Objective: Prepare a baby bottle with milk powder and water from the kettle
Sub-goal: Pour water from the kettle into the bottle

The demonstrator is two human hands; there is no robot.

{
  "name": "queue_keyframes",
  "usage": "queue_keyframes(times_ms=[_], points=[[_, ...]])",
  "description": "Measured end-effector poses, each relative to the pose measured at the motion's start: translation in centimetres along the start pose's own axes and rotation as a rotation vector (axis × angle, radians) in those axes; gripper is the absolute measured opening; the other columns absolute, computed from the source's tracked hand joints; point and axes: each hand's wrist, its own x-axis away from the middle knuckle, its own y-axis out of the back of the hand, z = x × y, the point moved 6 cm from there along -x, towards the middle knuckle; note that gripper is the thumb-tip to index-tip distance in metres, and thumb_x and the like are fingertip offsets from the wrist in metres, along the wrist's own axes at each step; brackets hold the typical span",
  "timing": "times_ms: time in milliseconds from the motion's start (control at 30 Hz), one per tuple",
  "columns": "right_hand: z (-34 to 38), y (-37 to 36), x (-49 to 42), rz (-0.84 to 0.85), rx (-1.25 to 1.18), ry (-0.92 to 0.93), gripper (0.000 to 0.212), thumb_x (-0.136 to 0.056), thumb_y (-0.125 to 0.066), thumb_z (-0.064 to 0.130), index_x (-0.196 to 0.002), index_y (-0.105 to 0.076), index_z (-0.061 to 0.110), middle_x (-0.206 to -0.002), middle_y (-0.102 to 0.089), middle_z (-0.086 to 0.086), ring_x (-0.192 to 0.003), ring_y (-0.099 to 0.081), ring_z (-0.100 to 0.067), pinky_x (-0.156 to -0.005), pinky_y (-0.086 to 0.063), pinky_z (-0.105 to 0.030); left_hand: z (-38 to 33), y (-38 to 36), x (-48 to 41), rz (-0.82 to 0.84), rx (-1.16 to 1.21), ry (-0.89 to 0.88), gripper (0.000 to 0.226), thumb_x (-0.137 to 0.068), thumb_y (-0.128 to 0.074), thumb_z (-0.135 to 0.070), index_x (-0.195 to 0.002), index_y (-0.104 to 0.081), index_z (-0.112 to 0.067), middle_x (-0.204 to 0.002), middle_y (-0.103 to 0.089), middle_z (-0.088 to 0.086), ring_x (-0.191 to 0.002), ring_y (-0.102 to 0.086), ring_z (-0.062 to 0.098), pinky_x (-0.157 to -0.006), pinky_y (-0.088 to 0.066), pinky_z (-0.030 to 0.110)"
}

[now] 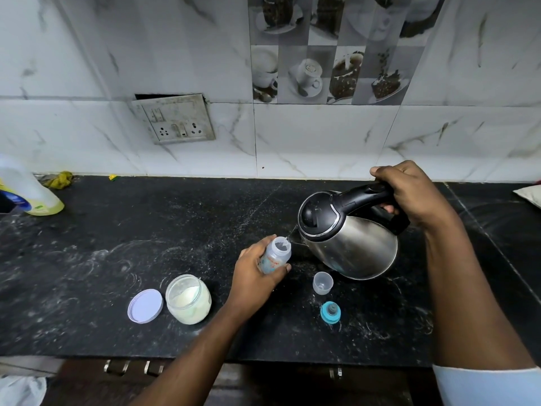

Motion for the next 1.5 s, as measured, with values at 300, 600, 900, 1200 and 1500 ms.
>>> queue_keyframes(times_ms=[300,600,900,1200,1500], points=[[0.7,-0.3,0.6,0.002,-0.01,0.002,0.058,-0.088,-0.057,0.045,-0.043,-0.055,0.007,-0.037,-0.044,-0.012,-0.03,-0.036,-0.019,-0.038,-0.03,-0.019,-0.9,0.1,0.2,-0.004,-0.003,-0.02,0.063,-0.073,-0.088,-0.043,-0.124,-0.061,-0.067,-0.128,-0.066,-0.035,-0.128,-0.061,0.011,-0.111,-0.054,0.047],[0.8,0.1,0.4,-0.005,-0.014,0.006,0.058,-0.087,-0.058,0.045,-0.046,-0.055,0.004,-0.038,-0.043,-0.015,-0.031,-0.035,-0.019,-0.038,-0.031,-0.019,-1.0,-0.1,0.0,0.004,0.026,-0.019,0.064,-0.074,-0.089,-0.043,-0.126,-0.061,-0.067,-0.13,-0.069,-0.031,-0.128,-0.064,0.013,-0.11,-0.055,0.05],[0.6,-0.1,0.4,0.008,-0.018,0.011,0.06,-0.089,-0.058,0.043,-0.046,-0.054,0.002,-0.038,-0.043,-0.015,-0.031,-0.035,-0.019,-0.037,-0.031,-0.018,-1.0,-0.1,0.0,0.01,0.017,-0.015,0.063,-0.074,-0.088,-0.043,-0.129,-0.063,-0.061,-0.13,-0.068,-0.033,-0.128,-0.064,0.013,-0.11,-0.054,0.049],[0.5,-0.5,0.5,0.016,-0.012,-0.007,0.058,-0.088,-0.057,0.045,-0.044,-0.056,0.006,-0.036,-0.045,-0.012,-0.03,-0.036,-0.02,-0.037,-0.031,-0.018,-1.3,0.1,0.1,0.01,0.016,-0.001,0.065,-0.074,-0.089,-0.045,-0.126,-0.06,-0.069,-0.131,-0.068,-0.032,-0.128,-0.064,0.013,-0.111,-0.054,0.049],[0.5,-0.4,0.6,0.006,-0.054,-0.007,0.059,-0.089,-0.056,0.043,-0.042,-0.056,0.006,-0.037,-0.043,-0.014,-0.029,-0.035,-0.02,-0.037,-0.031,-0.018,-1.6,0.2,-0.1,0.015,0.077,0.009,0.062,-0.075,-0.093,-0.036,-0.129,-0.067,-0.054,-0.125,-0.074,-0.021,-0.123,-0.068,0.017,-0.107,-0.057,0.05]])
